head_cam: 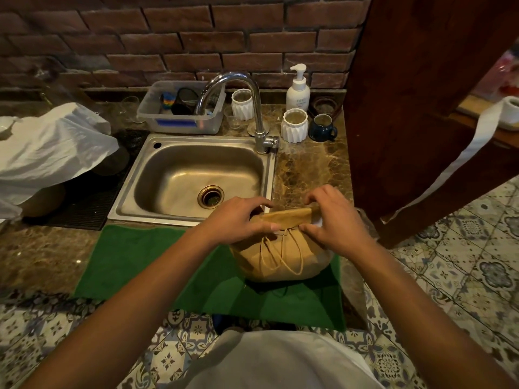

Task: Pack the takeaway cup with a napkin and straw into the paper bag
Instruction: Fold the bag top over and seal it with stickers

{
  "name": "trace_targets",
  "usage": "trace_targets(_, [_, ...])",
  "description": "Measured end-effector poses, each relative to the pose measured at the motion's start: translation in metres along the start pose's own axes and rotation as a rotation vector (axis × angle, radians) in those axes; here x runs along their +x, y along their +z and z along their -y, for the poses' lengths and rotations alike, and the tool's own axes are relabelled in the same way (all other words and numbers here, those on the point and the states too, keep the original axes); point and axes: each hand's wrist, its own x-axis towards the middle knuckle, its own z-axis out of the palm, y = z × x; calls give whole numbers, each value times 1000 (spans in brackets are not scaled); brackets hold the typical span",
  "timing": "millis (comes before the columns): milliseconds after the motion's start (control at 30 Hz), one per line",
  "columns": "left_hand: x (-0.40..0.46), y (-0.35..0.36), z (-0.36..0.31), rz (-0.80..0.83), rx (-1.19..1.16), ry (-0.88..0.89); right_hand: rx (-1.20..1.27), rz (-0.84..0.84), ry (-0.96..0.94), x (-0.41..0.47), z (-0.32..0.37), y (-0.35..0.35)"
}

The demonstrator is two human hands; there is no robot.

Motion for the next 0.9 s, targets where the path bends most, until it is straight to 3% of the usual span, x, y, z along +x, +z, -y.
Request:
trace_targets(167, [-10, 1, 3, 37, 155, 34, 25, 37, 1, -2, -5, 1])
trace_targets(367, [-14, 5, 6, 66, 125, 31, -4, 165, -35, 8, -18, 1])
trace_targets(567, [-14, 4, 3, 51, 152, 16, 89, 70, -119, 6, -24, 6])
trace_targets(900, [-1, 8, -17, -5, 252, 44, 312, -41, -27, -2, -30, 10])
